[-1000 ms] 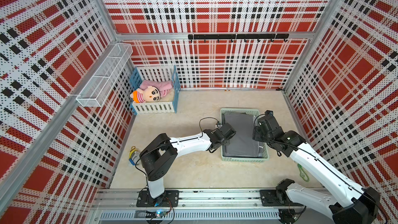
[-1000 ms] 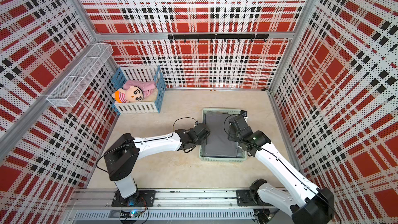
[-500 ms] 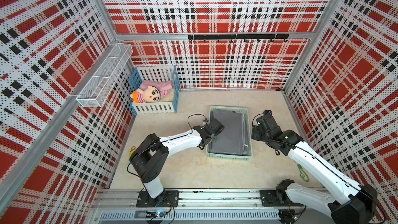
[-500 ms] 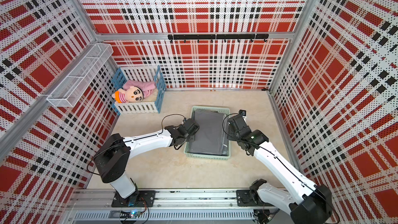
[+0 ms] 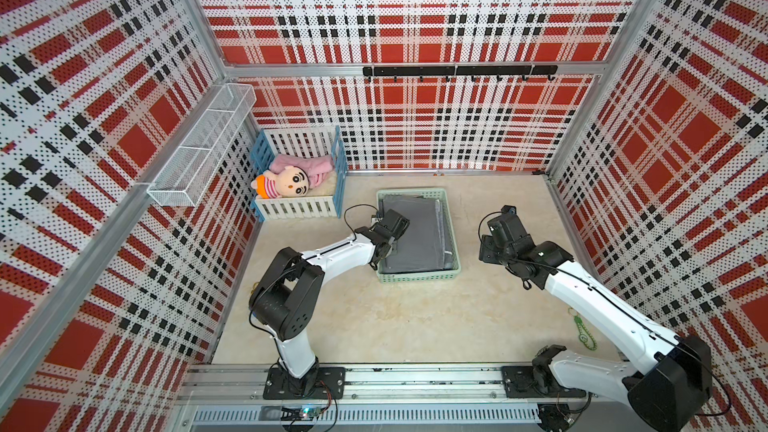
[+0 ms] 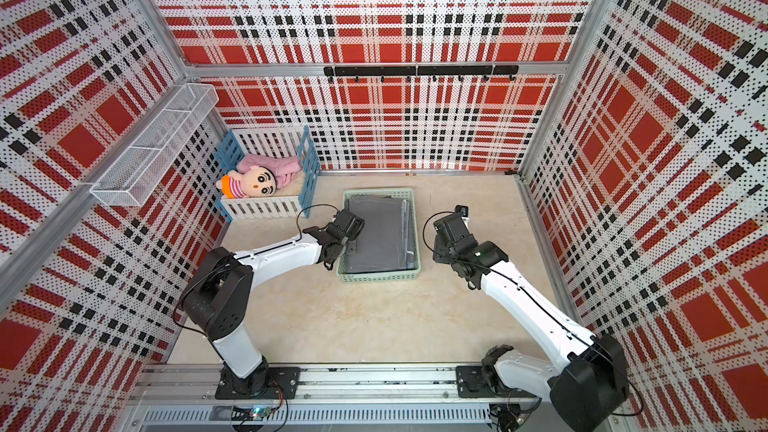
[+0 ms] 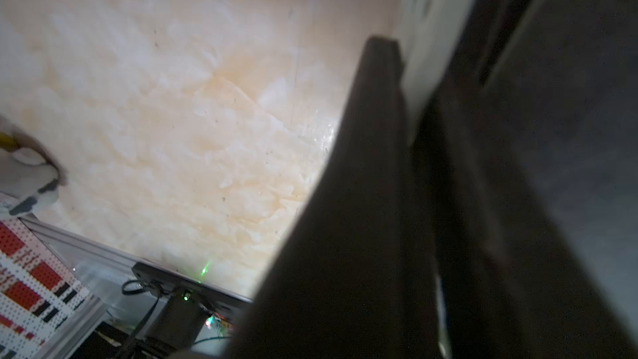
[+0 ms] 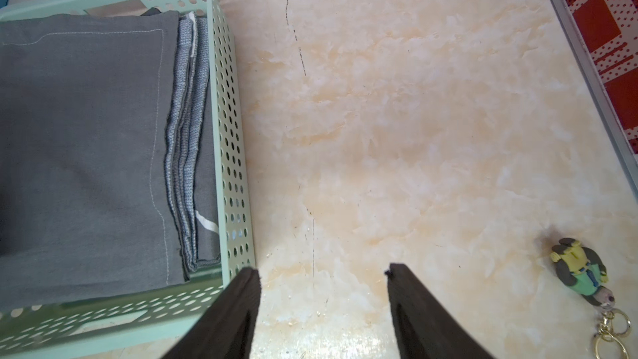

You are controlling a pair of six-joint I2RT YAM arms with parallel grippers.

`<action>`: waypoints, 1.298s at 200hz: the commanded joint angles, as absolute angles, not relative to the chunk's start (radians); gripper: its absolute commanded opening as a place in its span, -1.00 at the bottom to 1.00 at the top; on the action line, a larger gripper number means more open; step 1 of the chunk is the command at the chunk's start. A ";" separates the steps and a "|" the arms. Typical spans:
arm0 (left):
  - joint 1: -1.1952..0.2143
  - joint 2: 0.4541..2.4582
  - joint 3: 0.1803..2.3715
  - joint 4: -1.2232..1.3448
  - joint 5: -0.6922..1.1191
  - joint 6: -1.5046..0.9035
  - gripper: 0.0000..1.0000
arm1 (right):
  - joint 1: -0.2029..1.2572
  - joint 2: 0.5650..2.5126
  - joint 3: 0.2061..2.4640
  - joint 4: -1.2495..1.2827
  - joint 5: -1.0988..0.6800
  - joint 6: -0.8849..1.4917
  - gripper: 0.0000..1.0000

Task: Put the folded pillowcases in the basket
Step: Move the basket to the center of the board, then reset both arms

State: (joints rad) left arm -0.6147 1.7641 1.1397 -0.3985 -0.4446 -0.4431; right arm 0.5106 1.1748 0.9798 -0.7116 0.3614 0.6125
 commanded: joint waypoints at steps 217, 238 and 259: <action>-0.016 1.176 0.566 0.390 -0.161 -0.135 0.99 | 0.226 1.452 0.845 0.164 0.324 -0.036 0.99; 0.036 1.234 0.466 0.549 -0.155 -0.174 0.99 | 0.200 1.454 0.686 0.432 0.347 -0.040 0.99; 0.076 1.282 0.375 0.722 -0.174 -0.220 0.99 | 0.199 1.457 0.570 0.576 0.389 -0.022 1.00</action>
State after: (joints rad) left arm 0.0406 1.2480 0.4446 0.4301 -0.2329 -0.1730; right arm 0.1936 1.4780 0.6556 0.2306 0.4042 -0.0147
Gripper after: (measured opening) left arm 0.994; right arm 0.998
